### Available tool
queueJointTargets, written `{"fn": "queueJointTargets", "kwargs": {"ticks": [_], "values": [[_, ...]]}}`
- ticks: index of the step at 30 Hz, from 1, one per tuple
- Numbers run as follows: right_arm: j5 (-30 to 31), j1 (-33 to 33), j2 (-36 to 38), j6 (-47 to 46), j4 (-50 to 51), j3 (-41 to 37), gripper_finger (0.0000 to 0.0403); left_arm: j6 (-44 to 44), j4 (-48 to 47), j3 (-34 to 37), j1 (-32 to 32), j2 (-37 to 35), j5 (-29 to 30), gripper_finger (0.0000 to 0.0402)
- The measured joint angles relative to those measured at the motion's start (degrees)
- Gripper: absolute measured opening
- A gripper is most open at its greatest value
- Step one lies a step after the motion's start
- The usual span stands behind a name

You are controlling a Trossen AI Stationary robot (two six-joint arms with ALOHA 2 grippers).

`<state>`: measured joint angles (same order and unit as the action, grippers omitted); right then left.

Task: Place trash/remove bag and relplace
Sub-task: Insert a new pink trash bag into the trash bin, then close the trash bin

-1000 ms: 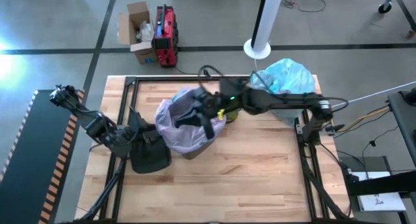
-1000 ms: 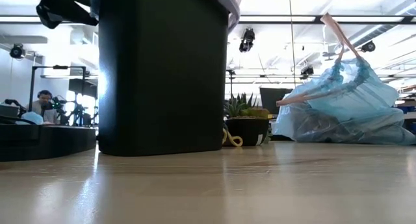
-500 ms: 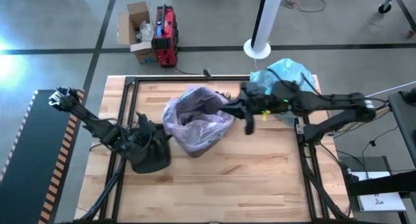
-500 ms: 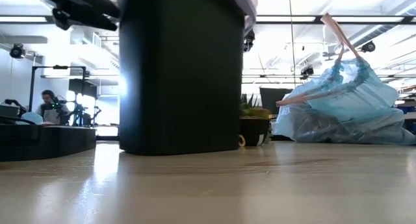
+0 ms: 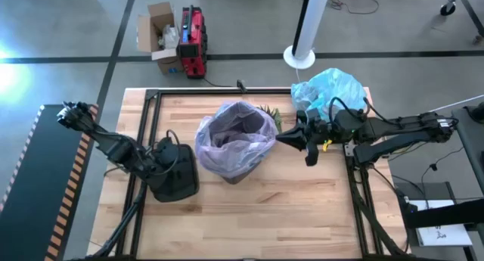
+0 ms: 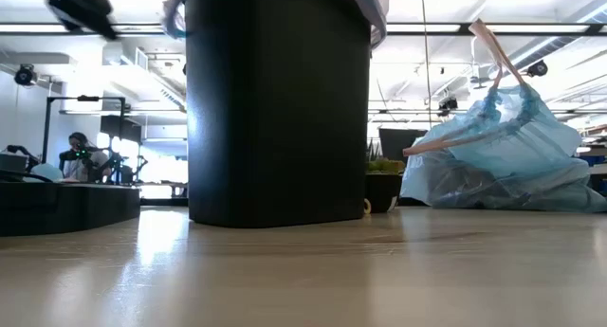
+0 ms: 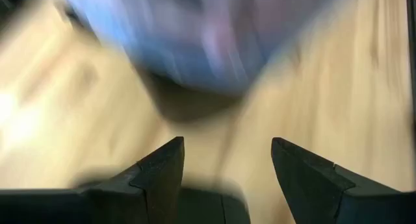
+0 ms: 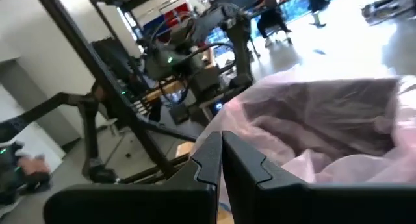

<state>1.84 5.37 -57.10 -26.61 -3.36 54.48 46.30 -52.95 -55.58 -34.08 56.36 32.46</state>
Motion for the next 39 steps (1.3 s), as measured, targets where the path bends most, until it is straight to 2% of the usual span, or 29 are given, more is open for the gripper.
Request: {"fn": "queueJointTargets", "kwargs": {"ticks": [3,5,9,12,15,19,21,23,28,32,35,39], "values": [[-0.20,0.29,0.41,-0.37,0.16,-0.53,0.0000,2.63,-10.58,-4.44,-0.02,0.03,-10.39,0.0217],[-0.13,0.39,0.55,-0.11,-0.24,-0.62,0.0000,4.17,-14.58,-5.73,-0.03,0.23,-14.16,0.0217],[-0.28,0.82,0.31,0.22,1.84,-1.13,0.0000,7.41,-14.75,-4.63,-0.05,1.03,-15.98,0.0217],[-0.22,1.75,0.37,0.20,4.82,-1.13,0.0000,12.36,-14.76,-0.71,-0.05,2.76,-16.79,0.0208],[0.02,2.93,0.35,0.13,7.23,-1.13,0.0000,16.63,-12.06,4.96,-0.05,4.27,-21.44,0.0174],[1.05,4.30,0.35,0.11,9.28,-1.13,0.0000,18.41,-0.55,12.16,-0.46,6.02,-27.87,0.0080],[1.21,4.80,0.37,-0.05,10.47,-1.13,0.0000,18.44,4.41,14.20,-0.67,7.46,-27.89,0.0028],[1.23,4.91,0.37,-0.58,10.82,-1.13,0.0000,18.24,5.61,15.42,-0.66,9.15,-27.59,0.0011],[1.20,5.52,0.44,-1.03,11.70,-1.13,0.0000,17.14,6.51,16.97,-0.69,14.37,-27.18,0.0026],[1.23,5.63,0.44,-1.46,11.75,-1.09,0.0000,16.04,14.75,17.59,-1.05,18.62,-27.02,0.0018],[1.19,5.65,0.51,-1.43,11.84,-1.09,0.0000,14.34,22.38,15.51,-1.24,22.20,-27.21,0.0007],[0.78,5.66,1.24,-1.30,13.06,-1.07,0.0000,11.75,25.50,9.52,-1.23,28.21,-25.67,0.0002]]}}
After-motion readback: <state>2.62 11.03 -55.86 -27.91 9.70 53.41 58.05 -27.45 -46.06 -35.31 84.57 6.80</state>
